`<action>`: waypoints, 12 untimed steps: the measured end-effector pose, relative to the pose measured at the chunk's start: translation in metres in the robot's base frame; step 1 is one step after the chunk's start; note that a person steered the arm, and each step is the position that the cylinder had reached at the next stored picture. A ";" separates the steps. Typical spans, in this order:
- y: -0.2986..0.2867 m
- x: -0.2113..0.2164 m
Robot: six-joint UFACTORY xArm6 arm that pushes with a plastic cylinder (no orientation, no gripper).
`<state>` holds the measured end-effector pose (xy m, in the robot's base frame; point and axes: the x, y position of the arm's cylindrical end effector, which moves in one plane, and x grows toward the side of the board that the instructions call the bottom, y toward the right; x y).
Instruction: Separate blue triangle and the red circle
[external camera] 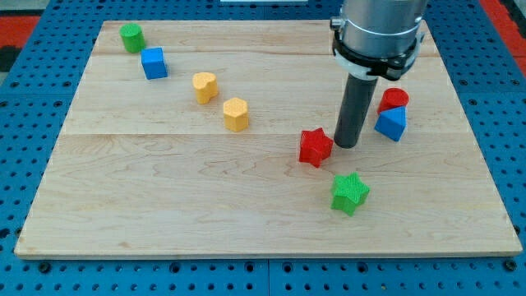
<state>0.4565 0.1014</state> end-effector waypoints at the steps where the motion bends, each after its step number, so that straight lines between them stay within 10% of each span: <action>1: -0.024 0.005; 12: 0.081 -0.061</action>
<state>0.3953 0.1827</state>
